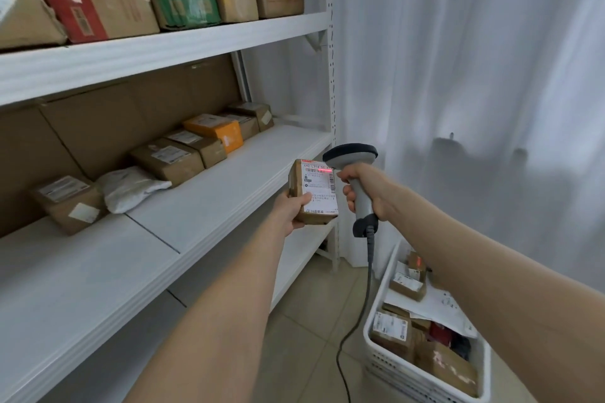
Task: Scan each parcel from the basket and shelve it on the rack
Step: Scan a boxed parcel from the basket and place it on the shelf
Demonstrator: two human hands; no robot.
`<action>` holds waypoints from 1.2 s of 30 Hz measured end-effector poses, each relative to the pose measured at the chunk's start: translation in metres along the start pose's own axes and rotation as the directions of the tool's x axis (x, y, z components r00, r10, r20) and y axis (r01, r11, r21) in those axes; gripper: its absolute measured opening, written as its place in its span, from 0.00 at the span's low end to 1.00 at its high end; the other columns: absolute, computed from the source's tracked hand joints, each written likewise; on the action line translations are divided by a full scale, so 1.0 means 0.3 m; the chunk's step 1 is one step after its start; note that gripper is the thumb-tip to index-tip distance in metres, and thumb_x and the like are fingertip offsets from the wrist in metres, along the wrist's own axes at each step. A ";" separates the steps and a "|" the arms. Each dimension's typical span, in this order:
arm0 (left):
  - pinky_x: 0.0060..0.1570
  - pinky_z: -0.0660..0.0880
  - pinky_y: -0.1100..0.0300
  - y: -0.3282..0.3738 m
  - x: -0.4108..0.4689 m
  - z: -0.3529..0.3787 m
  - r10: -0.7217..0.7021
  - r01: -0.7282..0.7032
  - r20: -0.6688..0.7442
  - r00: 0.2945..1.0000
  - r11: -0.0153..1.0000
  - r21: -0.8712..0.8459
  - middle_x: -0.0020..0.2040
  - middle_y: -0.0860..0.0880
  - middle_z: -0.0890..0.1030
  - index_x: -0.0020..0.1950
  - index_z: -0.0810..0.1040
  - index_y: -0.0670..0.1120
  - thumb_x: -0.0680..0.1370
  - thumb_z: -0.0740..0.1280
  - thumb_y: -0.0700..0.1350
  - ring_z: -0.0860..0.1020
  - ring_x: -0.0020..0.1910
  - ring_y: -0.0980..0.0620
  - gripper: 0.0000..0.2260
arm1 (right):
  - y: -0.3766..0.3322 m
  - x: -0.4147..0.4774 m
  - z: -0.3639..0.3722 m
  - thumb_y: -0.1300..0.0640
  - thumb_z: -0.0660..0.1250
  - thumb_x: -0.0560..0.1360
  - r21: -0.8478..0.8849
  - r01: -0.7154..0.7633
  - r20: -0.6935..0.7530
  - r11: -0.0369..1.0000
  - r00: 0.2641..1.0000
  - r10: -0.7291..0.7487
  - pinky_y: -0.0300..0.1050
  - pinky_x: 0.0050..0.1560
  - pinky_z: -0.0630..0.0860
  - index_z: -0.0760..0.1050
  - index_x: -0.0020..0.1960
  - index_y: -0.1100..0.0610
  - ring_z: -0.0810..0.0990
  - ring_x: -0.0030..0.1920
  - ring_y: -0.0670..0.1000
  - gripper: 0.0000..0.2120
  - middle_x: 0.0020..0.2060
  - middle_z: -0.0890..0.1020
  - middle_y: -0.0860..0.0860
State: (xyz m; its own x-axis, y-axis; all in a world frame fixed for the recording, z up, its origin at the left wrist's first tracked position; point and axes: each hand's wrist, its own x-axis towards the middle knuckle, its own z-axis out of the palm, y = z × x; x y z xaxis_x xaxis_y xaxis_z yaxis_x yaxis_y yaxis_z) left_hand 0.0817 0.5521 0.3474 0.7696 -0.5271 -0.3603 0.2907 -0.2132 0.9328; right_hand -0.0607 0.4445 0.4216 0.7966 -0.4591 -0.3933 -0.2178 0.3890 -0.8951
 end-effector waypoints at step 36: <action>0.40 0.78 0.58 -0.025 -0.349 -1.412 -0.151 -0.110 -0.669 0.727 0.937 -0.331 0.48 0.46 0.78 0.62 0.73 0.45 0.74 0.67 0.59 0.78 0.47 0.51 0.23 | 0.282 0.171 1.358 0.54 0.71 0.76 0.123 -0.225 0.418 0.967 0.895 0.155 0.47 0.31 0.80 0.70 0.62 0.60 0.83 0.45 0.58 0.19 0.47 0.80 0.59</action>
State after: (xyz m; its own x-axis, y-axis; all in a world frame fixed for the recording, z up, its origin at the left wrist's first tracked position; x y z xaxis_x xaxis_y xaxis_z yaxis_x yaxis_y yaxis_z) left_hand 0.2397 0.9574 0.3828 0.8964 0.1994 -0.3958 0.3760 0.1307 0.9174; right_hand 0.1914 0.7792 0.4112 0.9150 -0.0168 -0.4032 -0.3204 0.5772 -0.7511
